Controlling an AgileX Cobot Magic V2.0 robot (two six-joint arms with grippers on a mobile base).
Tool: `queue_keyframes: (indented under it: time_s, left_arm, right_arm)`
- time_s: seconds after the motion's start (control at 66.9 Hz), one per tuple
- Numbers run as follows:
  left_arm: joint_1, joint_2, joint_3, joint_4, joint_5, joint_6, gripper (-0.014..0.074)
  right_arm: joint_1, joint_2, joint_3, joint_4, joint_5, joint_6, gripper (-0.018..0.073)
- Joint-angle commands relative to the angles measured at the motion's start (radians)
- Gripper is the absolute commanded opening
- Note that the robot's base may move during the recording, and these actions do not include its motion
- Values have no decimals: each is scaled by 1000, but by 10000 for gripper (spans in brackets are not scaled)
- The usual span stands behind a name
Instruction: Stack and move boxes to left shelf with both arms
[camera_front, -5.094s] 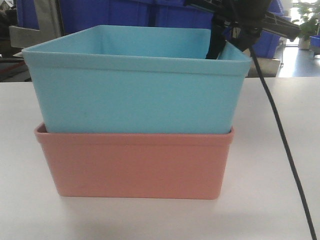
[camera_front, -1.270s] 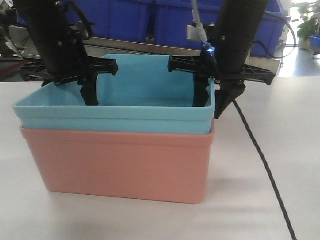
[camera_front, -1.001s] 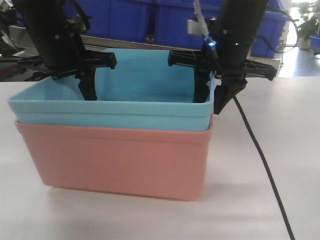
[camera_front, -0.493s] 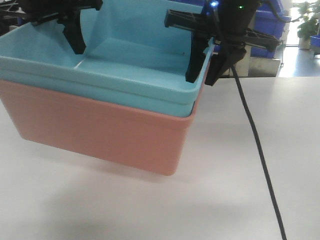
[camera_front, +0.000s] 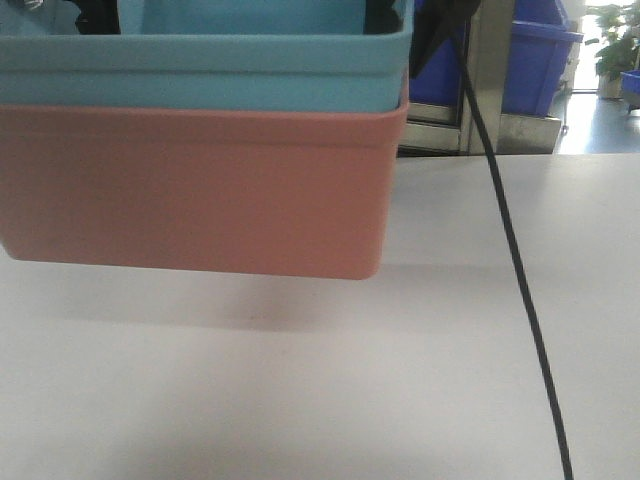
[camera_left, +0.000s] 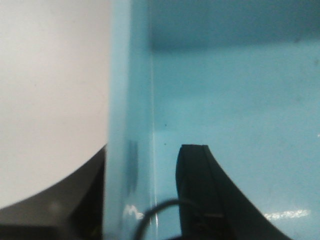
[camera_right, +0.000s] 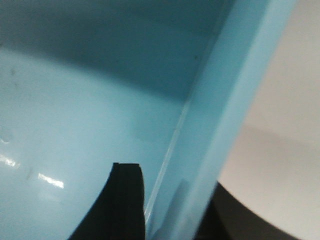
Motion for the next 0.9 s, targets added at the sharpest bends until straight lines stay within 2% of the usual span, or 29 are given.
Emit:
queue_keyframes:
  time_s: [0.0,0.388,0.881]
  left_arm:
    - [-51,-82,-35,-105,-32,88,-2]
    - [-55,-137,-35,-119,-61,18,-2]
    - [-55,-134,-35,-150,-61,20,-3]
  right_arm:
    - [11,-58,-62,15,-178,-56,54]
    - [15,-63,-62,16,-167,-59,54]
    - [37,-63,-62,16,-180,-71,54]
